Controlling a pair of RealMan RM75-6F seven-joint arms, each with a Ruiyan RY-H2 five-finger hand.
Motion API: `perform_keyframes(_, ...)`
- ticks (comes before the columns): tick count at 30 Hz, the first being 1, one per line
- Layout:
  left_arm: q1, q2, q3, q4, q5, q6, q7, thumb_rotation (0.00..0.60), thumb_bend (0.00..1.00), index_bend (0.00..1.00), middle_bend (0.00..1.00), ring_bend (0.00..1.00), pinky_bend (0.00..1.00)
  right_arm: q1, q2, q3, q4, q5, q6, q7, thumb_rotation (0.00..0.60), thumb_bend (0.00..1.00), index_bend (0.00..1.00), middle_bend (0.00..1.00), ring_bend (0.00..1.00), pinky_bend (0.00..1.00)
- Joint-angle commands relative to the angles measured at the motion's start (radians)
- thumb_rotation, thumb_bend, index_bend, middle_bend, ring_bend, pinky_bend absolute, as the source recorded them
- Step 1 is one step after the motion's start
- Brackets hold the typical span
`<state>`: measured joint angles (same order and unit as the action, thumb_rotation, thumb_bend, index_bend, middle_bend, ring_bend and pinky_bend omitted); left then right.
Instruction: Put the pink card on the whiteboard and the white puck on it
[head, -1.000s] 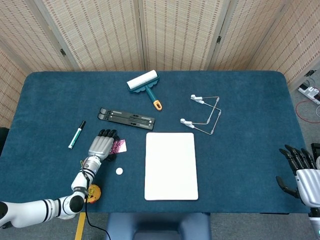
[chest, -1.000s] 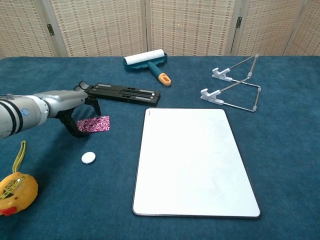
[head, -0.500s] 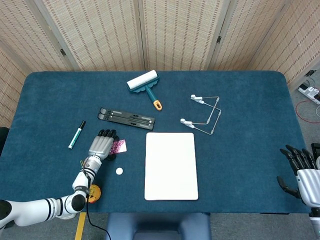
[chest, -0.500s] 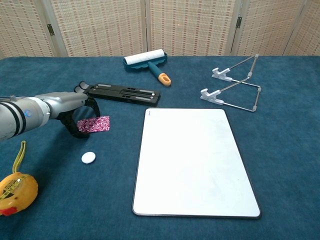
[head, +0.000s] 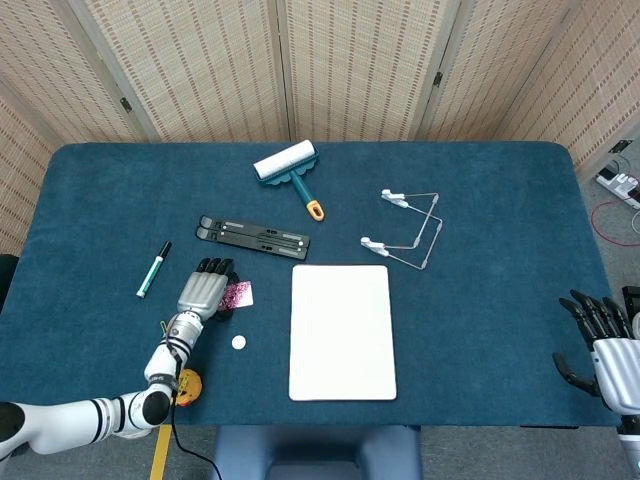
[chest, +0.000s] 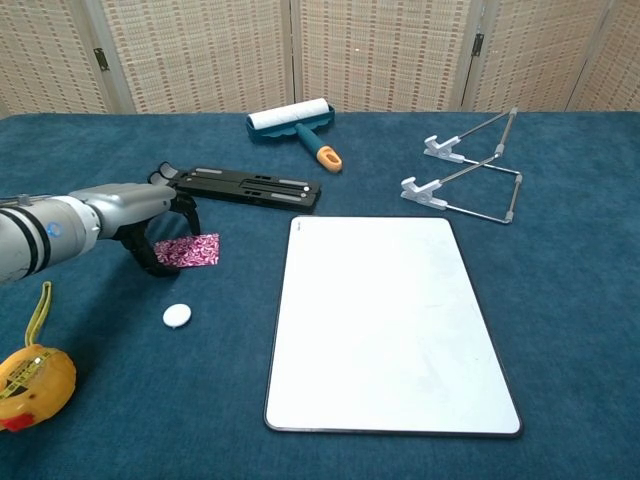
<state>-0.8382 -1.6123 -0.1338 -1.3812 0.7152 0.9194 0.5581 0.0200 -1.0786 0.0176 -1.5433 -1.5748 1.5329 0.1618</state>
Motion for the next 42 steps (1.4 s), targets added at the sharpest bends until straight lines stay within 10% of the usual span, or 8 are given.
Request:
perform_keyframes(1,0.007,0.011,0.002,-0.019,0.021,0.012,-0.009,0.600,0.36,0.40,0.09,0.07,0.00,0.000,0.000,0.000,-0.002,-0.002,0.000,-0.001,0.600,0.37,0.12,0.10,0.09,0.00)
perform_keyframes(19,-0.041,0.010,0.002,-0.225,0.194,0.066,0.060,0.600,0.36,0.40,0.09,0.07,0.00,-0.005,0.014,-0.001,-0.023,-0.003,0.009,-0.018,0.600,0.37,0.12,0.10,0.09,0.00)
perform_keyframes(42,-0.254,-0.219,-0.072,-0.102,-0.038,0.020,0.285,0.600,0.36,0.39,0.09,0.07,0.00,-0.017,0.021,0.005,-0.005,0.022,0.010,0.011,0.600,0.37,0.12,0.10,0.09,0.00)
